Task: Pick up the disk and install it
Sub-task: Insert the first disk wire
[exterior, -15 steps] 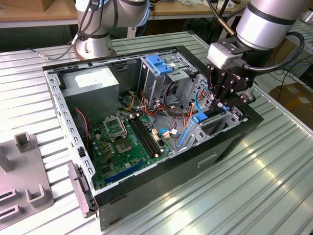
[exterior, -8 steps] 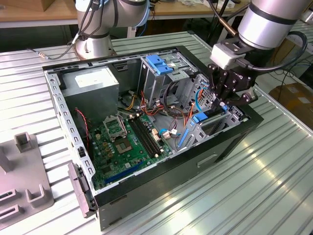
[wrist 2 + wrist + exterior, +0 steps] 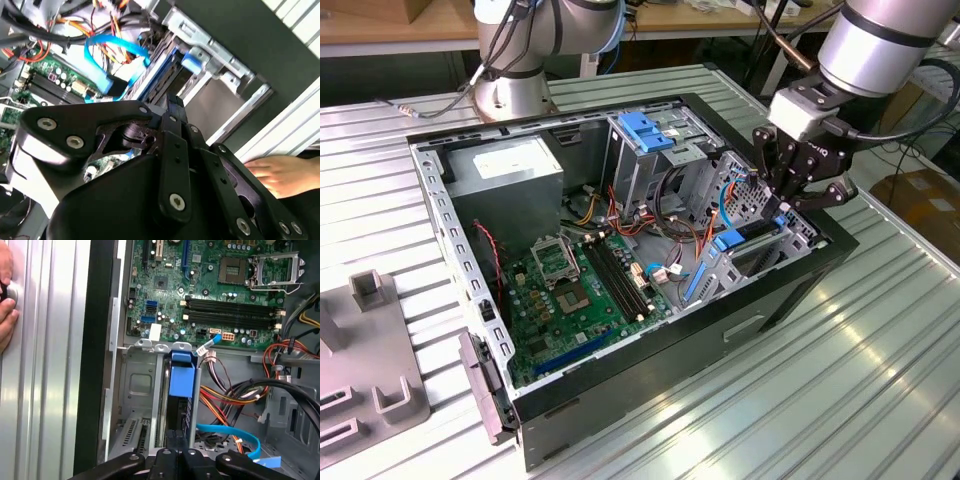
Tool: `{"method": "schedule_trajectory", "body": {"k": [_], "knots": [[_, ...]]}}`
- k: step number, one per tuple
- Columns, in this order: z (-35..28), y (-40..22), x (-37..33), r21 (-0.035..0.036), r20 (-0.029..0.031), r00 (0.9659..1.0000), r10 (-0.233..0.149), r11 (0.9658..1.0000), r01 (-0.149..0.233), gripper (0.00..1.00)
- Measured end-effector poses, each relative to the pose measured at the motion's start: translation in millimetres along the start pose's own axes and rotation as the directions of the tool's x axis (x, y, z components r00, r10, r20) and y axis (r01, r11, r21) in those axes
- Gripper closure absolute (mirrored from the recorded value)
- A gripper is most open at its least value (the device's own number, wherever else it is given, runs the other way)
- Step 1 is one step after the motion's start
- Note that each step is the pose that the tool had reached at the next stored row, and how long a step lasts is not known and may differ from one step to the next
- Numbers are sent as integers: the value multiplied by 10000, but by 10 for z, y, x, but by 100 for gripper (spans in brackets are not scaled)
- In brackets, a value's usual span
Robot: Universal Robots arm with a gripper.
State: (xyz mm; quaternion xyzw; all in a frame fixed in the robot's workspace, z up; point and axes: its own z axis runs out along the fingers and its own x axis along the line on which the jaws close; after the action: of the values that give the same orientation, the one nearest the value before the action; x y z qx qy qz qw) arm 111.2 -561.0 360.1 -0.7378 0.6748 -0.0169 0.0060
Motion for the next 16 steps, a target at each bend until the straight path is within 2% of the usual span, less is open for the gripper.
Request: {"method": "schedule_trajectory", "body": {"k": [4, 13, 16], "knots": [[-3, -29, -19, -3, -12, 10000, 0, 10000, 0, 90], [-2, -187, -110, -8, -20, 9999, -117, 9999, 117, 90], [-1, -215, -110, -9, -3, 9987, -507, 9987, 507, 90]]}}
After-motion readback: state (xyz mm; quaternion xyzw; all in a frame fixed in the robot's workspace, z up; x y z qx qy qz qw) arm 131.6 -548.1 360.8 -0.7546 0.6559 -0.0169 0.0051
